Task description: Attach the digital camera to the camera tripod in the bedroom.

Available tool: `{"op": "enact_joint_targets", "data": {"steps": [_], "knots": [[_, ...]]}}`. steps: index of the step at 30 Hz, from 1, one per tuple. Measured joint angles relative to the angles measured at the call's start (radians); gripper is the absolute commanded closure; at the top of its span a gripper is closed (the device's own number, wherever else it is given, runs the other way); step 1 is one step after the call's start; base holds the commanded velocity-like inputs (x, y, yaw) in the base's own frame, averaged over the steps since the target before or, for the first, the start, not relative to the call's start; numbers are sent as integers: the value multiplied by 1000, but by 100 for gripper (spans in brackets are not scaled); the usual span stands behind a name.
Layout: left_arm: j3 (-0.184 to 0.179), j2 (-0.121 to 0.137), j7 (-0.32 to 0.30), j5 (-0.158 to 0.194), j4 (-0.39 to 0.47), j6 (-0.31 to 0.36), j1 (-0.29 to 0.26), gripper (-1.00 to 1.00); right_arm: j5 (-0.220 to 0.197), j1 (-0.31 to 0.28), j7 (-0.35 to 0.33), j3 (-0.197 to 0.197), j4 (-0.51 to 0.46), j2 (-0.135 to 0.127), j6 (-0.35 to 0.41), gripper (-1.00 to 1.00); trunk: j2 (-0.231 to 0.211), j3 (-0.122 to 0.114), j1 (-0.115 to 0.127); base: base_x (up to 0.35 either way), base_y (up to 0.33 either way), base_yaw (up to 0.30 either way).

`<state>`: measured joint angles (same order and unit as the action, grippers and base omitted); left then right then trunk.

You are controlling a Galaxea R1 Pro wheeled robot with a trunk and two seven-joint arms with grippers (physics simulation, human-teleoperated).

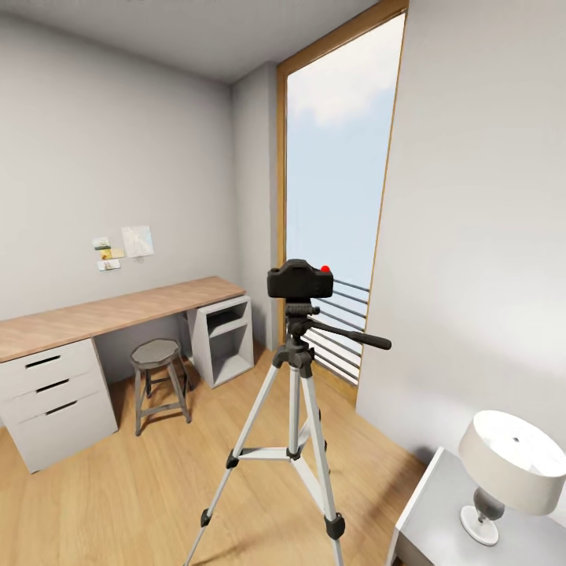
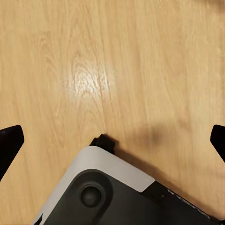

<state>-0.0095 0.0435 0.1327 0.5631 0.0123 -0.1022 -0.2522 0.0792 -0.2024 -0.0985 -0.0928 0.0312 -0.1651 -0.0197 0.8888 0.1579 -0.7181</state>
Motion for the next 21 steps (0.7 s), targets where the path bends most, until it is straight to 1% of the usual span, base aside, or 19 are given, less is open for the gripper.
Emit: {"op": "enact_joint_targets", "data": {"steps": [15,17,18,20,21], "knots": [[0,0,0,0,0,0,0,-100,3,0,0,0,0,1,-5,-100,0,0,0,0,0,0],[0,0,0,0,0,0,0,-100,2,0,0,-1,-1,4,-6,-100,0,0,0,0,0,0],[0,0,0,0,0,0,0,-100,1,0,0,-1,-1,6,-6,-100,0,0,0,0,0,0],[0,0,0,0,0,0,0,-100,0,0,0,-2,-1,20,-6,-100,0,0,0,0,0,0],[0,0,0,0,0,0,0,-100,0,0,0,-2,-2,35,-7,-100,0,0,0,0,0,0]]}}
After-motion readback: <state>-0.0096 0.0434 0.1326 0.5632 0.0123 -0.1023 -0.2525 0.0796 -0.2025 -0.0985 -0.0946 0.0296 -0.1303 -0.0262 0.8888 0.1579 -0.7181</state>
